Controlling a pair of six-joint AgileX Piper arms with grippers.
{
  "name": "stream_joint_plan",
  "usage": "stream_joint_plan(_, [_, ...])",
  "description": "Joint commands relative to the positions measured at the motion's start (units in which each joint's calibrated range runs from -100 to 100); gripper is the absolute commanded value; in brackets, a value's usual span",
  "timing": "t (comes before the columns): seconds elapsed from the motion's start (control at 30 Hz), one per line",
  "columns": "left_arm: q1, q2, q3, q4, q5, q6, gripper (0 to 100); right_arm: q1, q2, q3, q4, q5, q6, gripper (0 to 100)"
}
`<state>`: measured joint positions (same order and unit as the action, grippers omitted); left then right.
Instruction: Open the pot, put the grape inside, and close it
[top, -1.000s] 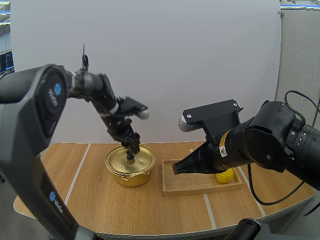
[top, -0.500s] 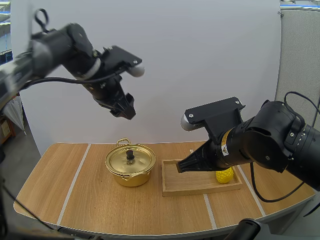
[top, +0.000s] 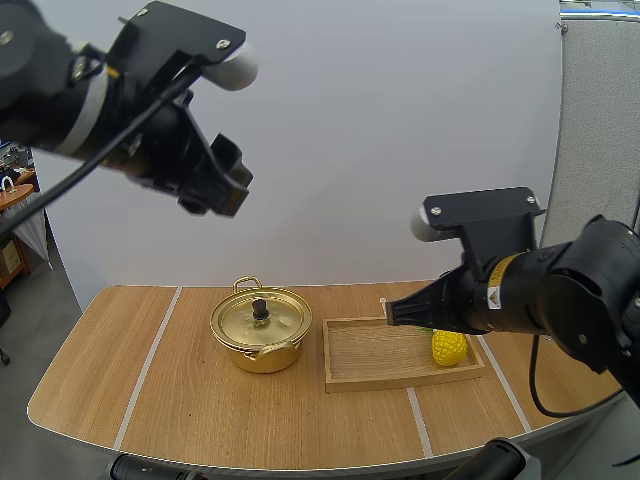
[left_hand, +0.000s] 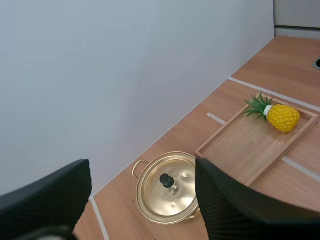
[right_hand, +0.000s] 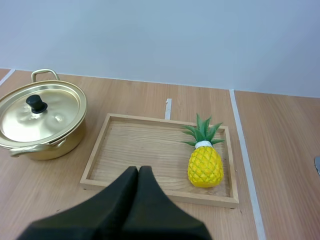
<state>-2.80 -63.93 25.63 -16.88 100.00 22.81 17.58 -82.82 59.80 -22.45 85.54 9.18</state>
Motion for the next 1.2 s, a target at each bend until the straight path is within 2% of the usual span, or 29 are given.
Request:
stream_joint_plan(0.0, [-0.15, -4.29, 3.67, -0.09, 0.00, -1.62, 95, -0.88, -2.43, 0.16, 0.77, 0.64, -0.58, 0])
stream_joint_plan(0.47, [-0.15, -20.74, 18.68, -0.09, 0.00, -3.70, 93, -3.43, -4.86, 0.16, 1.91, 4.27, -0.58, 0])
stream_joint_plan(0.57, [-0.15, -22.63, 20.71, -0.09, 0.00, -3.73, 82, -4.40, -6.96, 0.16, 3.01, 3.27, -1.94, 0])
stream_joint_plan(0.6, [-0.15, -23.06, 21.53, -0.09, 0.00, -4.11, 67, -4.78, -8.25, 0.16, 3.84, 3.04, -2.61, 0])
stream_joint_plan(0.63, [-0.15, -23.41, 21.67, -0.24, 0.00, -4.20, 63, -4.91, -8.68, 0.16, 3.99, 2.52, -2.84, 0])
stream_joint_plan(0.7, [-0.15, -24.00, 22.43, -0.72, 0.00, -4.20, 39, -5.68, -10.65, 0.16, 5.29, 1.45, -3.55, 0])
stream_joint_plan(0.73, [-0.15, -24.49, 23.01, -1.18, 0.00, -4.20, 22, -6.35, -12.35, 0.16, 7.55, 0.29, -5.26, 0])
stream_joint_plan(0.77, [-0.15, -24.82, 23.53, -1.45, 0.00, -4.20, 9, -6.88, -13.18, 0.16, 8.63, -0.29, -5.95, 0])
stream_joint_plan(0.8, [-0.15, -25.15, 23.90, -1.59, 0.00, -4.20, 1, -7.44, -14.23, 0.16, 10.12, -0.95, -6.97, 0])
stream_joint_plan(0.97, [-0.15, -27.87, 28.39, -2.37, -0.31, -4.29, 0, -10.55, -17.18, 0.16, 17.93, -4.32, -12.09, 0])
stream_joint_plan(1.17, [-0.15, -31.20, 31.68, -2.53, -8.25, -5.03, 0, -13.01, -17.18, 0.98, 23.96, -10.81, -15.67, 0])
